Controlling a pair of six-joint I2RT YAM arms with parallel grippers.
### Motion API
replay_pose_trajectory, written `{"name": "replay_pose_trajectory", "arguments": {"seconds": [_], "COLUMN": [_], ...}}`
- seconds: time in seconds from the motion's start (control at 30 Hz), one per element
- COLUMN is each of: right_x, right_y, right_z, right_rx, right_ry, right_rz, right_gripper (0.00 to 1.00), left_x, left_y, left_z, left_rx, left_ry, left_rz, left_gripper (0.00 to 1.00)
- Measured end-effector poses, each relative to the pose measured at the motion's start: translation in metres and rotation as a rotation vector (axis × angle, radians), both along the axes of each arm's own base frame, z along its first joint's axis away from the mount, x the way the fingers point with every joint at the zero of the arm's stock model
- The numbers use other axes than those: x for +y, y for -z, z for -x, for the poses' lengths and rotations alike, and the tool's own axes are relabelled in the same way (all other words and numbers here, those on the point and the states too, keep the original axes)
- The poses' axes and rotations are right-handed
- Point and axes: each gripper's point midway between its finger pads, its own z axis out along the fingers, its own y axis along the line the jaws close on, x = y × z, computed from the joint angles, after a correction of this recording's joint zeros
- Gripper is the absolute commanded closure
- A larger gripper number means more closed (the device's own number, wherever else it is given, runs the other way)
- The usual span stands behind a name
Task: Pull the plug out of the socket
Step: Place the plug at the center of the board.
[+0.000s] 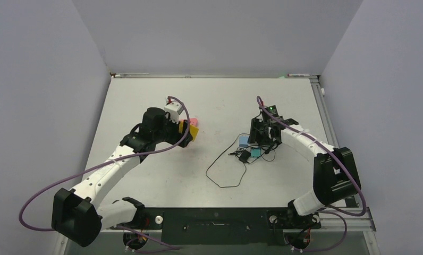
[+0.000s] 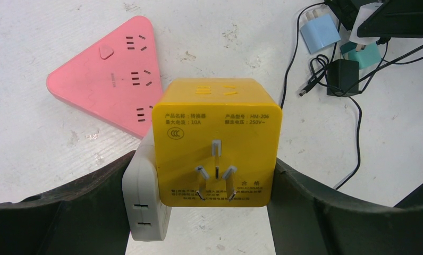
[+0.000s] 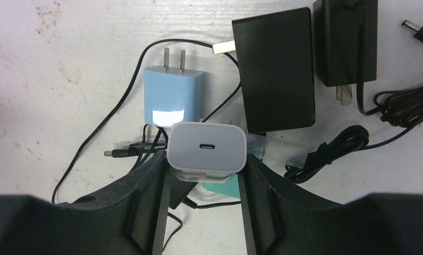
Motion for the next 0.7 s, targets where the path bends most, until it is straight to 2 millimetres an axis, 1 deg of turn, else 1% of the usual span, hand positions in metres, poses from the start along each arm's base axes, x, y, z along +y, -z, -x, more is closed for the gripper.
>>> {"name": "replay_pose_trajectory", "arguments": {"seconds": [0.13,0.27,0.53,0.63,0.7], "right_x": [0.001,0.000,-0.003,-0.005,-0.006], "right_y": [0.005,0.011,0.011,0.003,-0.012], "right_z": [-0.005,-0.005,-0.007,-0.009,-0.012], "right_rx": [0.000,0.011,-0.001,-0.029,-0.076], "right_ry": [0.010,0.018,0.029,0.037,0.044], "right_rz": [0.001,0.015,0.035,0.039,0.030], "right_gripper": [0.43,0.33,0.23,0.18,0.13], "left_x": [-0.002,-0.004,-0.011,-0.009,-0.005], "left_y": [0.000,-0.002,-0.001,0.000,-0.002], "left_z": [0.001,0.001,0.004,0.000,-0.006], "left_rx": [0.001,-0.002,0.037,0.074,0.093], "left_ry": [0.005,0.012,0.024,0.002,-0.023], "left_rz": [0.000,0.001,0.047,0.098,0.143], "left_gripper": [1.00,1.00,1.00,1.00,1.00]}}
